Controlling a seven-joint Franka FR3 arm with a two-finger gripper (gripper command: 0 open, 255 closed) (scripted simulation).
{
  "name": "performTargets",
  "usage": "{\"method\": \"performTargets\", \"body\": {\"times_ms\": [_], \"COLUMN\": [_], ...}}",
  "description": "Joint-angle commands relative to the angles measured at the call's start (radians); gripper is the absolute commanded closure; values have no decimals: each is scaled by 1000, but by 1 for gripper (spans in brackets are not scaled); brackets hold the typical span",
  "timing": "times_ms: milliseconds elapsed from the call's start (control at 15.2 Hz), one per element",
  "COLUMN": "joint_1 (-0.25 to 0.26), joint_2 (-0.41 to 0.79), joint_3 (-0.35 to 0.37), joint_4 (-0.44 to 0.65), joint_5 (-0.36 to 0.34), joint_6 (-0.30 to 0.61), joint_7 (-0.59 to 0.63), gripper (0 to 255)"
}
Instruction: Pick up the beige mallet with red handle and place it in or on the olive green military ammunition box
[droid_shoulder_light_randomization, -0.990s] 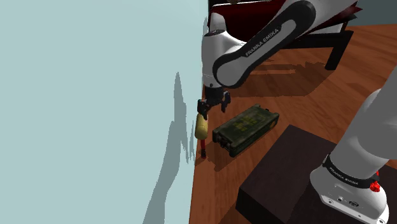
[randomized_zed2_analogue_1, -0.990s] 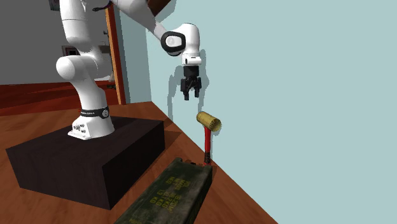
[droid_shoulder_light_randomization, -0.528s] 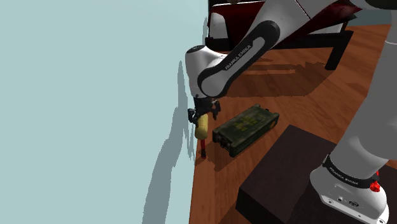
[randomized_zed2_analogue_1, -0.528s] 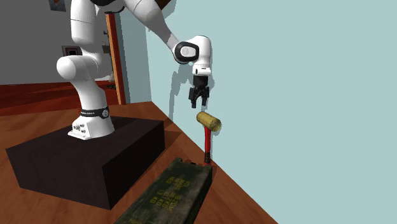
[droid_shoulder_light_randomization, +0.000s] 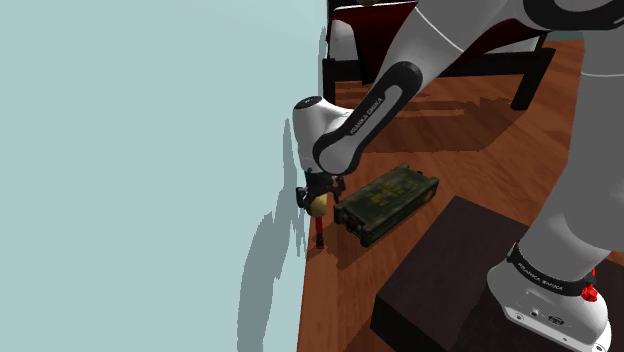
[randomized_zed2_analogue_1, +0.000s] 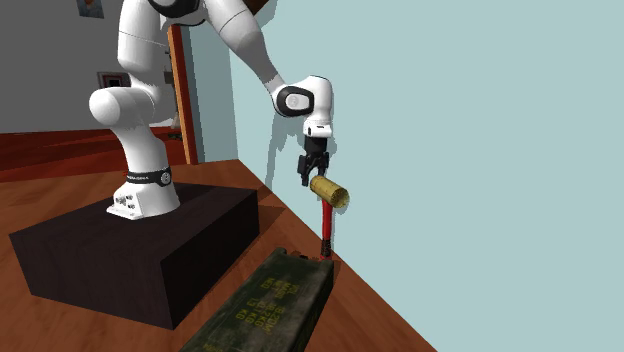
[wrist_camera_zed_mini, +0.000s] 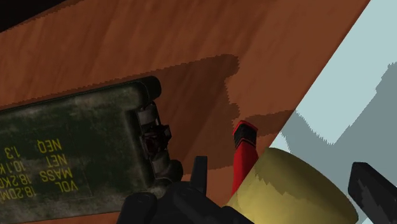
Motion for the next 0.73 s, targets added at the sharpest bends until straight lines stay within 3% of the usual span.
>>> {"method": "performTargets", "body": {"times_ms": [0, 330, 396, 660], "joint_1": [1, -2, 0, 6], "joint_2": [16, 17, 14, 26], "joint_3": [2, 5, 7, 7], "joint_4": [2, 3, 2, 18], "joint_5": [-2, -4, -3, -7], "joint_6": [76, 76, 73, 68], "joint_7": [3, 4, 6, 13], "gripper": [0, 0, 255, 255]}}
